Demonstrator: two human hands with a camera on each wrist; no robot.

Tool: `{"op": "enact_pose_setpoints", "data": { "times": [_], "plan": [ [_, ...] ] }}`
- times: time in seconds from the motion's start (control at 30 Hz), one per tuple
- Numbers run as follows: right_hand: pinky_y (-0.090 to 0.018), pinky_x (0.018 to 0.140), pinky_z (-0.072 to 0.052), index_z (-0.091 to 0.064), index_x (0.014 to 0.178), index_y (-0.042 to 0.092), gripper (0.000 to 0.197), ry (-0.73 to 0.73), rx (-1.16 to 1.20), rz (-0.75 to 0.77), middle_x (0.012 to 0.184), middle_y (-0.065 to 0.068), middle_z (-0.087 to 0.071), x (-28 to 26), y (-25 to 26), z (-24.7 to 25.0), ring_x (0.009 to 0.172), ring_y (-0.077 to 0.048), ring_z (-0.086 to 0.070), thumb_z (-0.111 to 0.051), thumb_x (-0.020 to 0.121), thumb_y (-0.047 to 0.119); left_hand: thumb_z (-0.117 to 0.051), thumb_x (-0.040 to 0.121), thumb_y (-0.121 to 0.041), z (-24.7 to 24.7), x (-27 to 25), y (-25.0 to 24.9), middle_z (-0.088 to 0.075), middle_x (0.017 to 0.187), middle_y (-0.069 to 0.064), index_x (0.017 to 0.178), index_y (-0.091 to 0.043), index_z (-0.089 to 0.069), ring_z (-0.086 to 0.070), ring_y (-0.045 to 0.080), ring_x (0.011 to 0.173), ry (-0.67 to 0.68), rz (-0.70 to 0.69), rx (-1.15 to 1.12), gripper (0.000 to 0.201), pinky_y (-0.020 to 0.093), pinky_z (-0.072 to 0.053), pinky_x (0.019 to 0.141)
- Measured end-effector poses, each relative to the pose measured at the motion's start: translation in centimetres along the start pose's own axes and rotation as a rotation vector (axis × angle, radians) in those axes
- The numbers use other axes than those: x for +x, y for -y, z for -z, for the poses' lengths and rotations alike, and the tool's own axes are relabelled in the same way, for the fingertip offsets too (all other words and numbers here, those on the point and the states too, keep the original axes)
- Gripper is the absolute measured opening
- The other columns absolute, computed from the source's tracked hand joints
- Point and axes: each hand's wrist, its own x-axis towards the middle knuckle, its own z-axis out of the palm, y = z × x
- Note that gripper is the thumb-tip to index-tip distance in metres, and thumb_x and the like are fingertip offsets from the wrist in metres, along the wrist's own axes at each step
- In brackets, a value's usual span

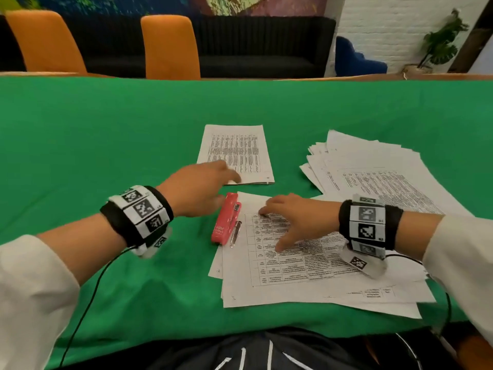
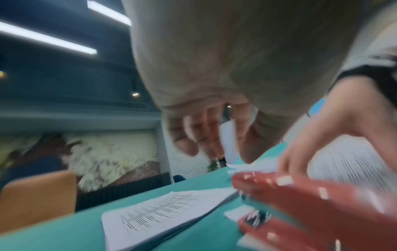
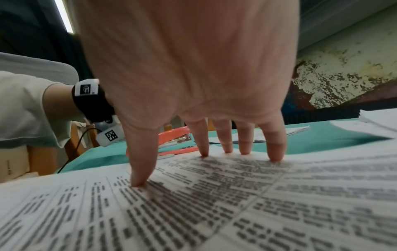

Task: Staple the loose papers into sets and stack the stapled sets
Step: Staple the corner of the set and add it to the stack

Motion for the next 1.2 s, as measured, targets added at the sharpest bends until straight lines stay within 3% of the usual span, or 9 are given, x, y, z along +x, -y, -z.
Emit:
{"op": "enact_pose_setpoints", "data": {
  "times": [0.1,0.17,0.27,0.4,0.6,0.73,0.97,1.1,1.2],
  "plan": [
    [-0.038,0.124,-0.024,-0.022,0.165,0.025,0.094,0.021,-0.048,0.027,0.172,0.003,-0.017,-0.2,0.2,-0.1,0.155,-0.020,-0.022,-0.072,0.091,0.054,-0.070,0.084,-0.070,0.3,0.2,-0.7,-0.075,0.101,-0.002,0.127,-0.024,-0.057,-0.075,0.020,0.085,0.305,0.338,-0.257,0.064,0.038,-0.063,0.069],
    [-0.036,0.124,-0.023,-0.020,0.166,0.024,0.094,0.024,-0.065,0.036,0.173,0.003,-0.016,-0.1,0.2,-0.2,0.156,-0.019,-0.022,-0.071,0.093,0.054,-0.079,0.084,-0.058,-0.6,0.2,-1.6,-0.075,0.094,0.001,0.124,-0.018,-0.056,-0.077,0.020,0.071,0.431,0.373,-0.361,0.061,0.033,-0.062,0.056],
    [-0.040,0.128,-0.017,-0.011,0.167,0.025,0.099,0.047,-0.040,0.016,0.174,0.003,-0.007,-0.1,-0.2,-0.2,0.159,-0.020,-0.012,-0.069,0.093,0.057,-0.081,0.087,-0.035,-1.5,0.5,-2.5,-0.068,0.099,0.004,0.127,-0.015,-0.053,-0.075,0.021,0.067,0.395,0.382,-0.366,0.053,0.033,-0.062,0.053],
    [-0.059,0.128,-0.004,-0.001,0.165,0.023,0.109,0.060,0.121,-0.010,0.174,0.005,-0.006,-0.3,-1.5,-1.4,0.160,-0.020,-0.004,-0.070,0.090,0.060,-0.075,0.089,-0.035,0.1,2.2,-2.6,-0.065,0.096,-0.005,0.133,-0.021,-0.050,-0.067,0.012,0.075,0.232,0.238,-0.209,0.052,0.027,-0.051,0.055],
    [-0.031,0.123,-0.029,0.025,0.161,0.024,0.149,-0.025,0.501,-0.137,0.174,0.004,-0.006,-1.0,-3.7,-1.9,0.153,-0.019,-0.029,-0.093,0.073,0.041,-0.073,0.091,-0.041,-0.4,4.0,-4.6,-0.055,0.090,-0.007,0.137,-0.020,-0.047,-0.052,0.008,0.074,0.245,0.033,-0.028,0.057,0.026,-0.036,0.056],
    [-0.031,0.122,-0.031,0.023,0.162,0.029,0.147,-0.015,0.544,-0.105,0.174,0.007,-0.009,-1.1,-4.4,-2.3,0.150,-0.016,-0.033,-0.094,0.073,0.035,-0.070,0.094,-0.036,-1.0,4.6,-5.8,-0.053,0.095,-0.001,0.136,-0.018,-0.045,-0.054,0.020,0.083,0.238,-0.046,0.096,0.052,0.027,-0.033,0.056],
    [-0.030,0.116,-0.038,0.016,0.164,0.029,0.145,0.005,0.570,-0.083,0.169,0.007,-0.025,-0.8,-5.1,-2.7,0.140,-0.013,-0.043,-0.095,0.071,0.037,-0.064,0.097,-0.040,-1.3,4.6,-6.1,-0.058,0.093,0.001,0.121,-0.017,-0.059,-0.048,0.017,0.074,0.204,-0.110,0.172,0.033,0.026,-0.027,0.053],
    [-0.047,0.130,-0.016,-0.003,0.165,0.039,0.132,0.011,0.520,-0.041,0.174,0.006,-0.006,-0.5,-5.0,-2.7,0.159,-0.018,-0.013,-0.093,0.069,0.050,-0.066,0.097,-0.039,-0.8,4.3,-5.7,-0.053,0.088,-0.003,0.120,-0.021,-0.057,-0.050,0.017,0.076,0.222,-0.188,0.160,0.030,0.029,-0.033,0.060],
    [-0.040,0.130,0.001,-0.003,0.165,0.034,0.119,0.024,0.415,-0.022,0.173,0.007,0.013,-0.8,-4.5,-2.3,0.159,-0.012,0.011,-0.086,0.081,0.045,-0.065,0.097,-0.035,-0.9,4.1,-5.7,-0.054,0.086,-0.004,0.120,-0.022,-0.057,-0.052,0.021,0.080,0.239,-0.244,0.196,0.028,0.031,-0.037,0.068]
  ]
}}
